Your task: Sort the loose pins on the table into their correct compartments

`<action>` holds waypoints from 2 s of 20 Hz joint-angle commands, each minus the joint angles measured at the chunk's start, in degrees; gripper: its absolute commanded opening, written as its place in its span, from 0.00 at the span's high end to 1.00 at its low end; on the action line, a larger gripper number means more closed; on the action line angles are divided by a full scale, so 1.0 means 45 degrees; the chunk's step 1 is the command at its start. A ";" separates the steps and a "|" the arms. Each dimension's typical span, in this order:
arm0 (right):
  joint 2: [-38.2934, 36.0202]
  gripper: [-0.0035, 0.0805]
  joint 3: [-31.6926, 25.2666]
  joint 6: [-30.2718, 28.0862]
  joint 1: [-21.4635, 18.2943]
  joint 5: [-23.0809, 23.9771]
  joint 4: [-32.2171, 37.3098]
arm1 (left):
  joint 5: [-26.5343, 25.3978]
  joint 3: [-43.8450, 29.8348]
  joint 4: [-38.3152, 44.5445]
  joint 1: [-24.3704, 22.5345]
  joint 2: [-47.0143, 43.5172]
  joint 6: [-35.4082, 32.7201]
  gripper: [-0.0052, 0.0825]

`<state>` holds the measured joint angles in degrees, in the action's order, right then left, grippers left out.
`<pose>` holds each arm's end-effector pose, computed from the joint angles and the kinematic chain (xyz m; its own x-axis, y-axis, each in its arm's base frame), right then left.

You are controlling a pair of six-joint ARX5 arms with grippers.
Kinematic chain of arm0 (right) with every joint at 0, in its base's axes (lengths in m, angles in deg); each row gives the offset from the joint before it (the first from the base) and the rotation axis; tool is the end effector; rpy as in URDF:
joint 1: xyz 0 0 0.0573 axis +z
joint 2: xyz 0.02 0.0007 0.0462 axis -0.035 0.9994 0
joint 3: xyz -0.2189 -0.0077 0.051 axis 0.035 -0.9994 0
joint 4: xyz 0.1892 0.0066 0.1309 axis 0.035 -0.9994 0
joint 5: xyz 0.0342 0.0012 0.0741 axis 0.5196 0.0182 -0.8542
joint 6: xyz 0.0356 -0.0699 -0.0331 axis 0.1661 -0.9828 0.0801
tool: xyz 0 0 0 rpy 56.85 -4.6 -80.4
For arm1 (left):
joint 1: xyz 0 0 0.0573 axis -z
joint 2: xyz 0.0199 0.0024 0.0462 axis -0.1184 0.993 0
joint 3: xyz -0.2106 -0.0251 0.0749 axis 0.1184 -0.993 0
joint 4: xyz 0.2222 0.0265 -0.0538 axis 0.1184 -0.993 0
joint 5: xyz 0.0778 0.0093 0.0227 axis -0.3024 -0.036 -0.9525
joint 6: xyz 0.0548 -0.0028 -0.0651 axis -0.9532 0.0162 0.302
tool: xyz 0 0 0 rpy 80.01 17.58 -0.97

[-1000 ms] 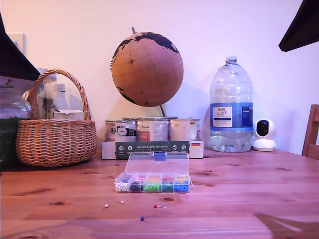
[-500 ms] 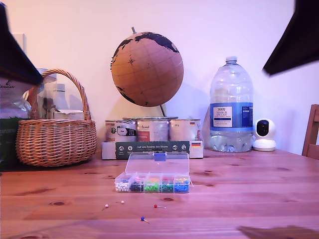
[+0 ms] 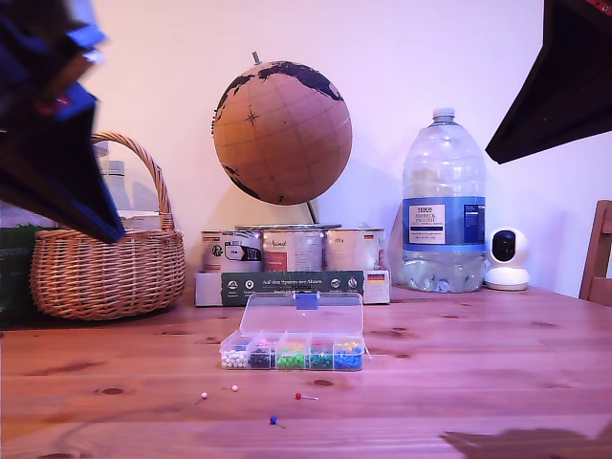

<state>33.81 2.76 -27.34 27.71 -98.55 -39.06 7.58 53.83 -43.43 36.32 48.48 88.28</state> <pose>0.1652 0.1190 0.1968 0.4975 0.6287 -0.5977 -0.6898 0.7045 0.1669 0.2001 -0.1346 0.1657 0.3448 -0.4925 -0.7991 0.5251 0.8068 -0.2707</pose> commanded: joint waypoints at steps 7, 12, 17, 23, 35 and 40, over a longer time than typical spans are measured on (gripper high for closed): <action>0.0199 0.97 -0.0180 -0.0005 0.0058 0.0675 0.0189 | -0.0879 0.2739 -0.2453 0.0729 0.3133 0.0704 0.79; 0.0267 0.97 -0.0180 -0.0005 0.0053 0.0685 0.0277 | -0.1617 0.3055 -0.2419 0.1428 0.4269 0.1059 0.79; 0.0267 0.97 -0.0180 0.0000 0.0053 0.0996 0.0287 | -0.2113 0.3133 -0.1953 0.1914 0.5207 0.1418 0.79; 0.0267 0.97 -0.0180 -0.0005 0.0053 0.0996 0.0287 | -0.1642 0.3900 -0.1671 0.2229 0.6484 0.1690 0.79; 0.0267 0.97 -0.0180 0.0010 0.0049 0.1005 0.0282 | -0.0209 0.3915 -0.0466 0.2084 0.6475 0.1768 0.82; 0.0267 0.97 -0.0180 0.0010 0.0049 0.1005 0.0277 | -0.0194 0.4158 -0.1710 0.2069 0.6470 0.1778 0.91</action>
<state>34.75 2.76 -27.34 27.71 -94.04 -38.16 6.50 71.47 -50.71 45.91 77.42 95.97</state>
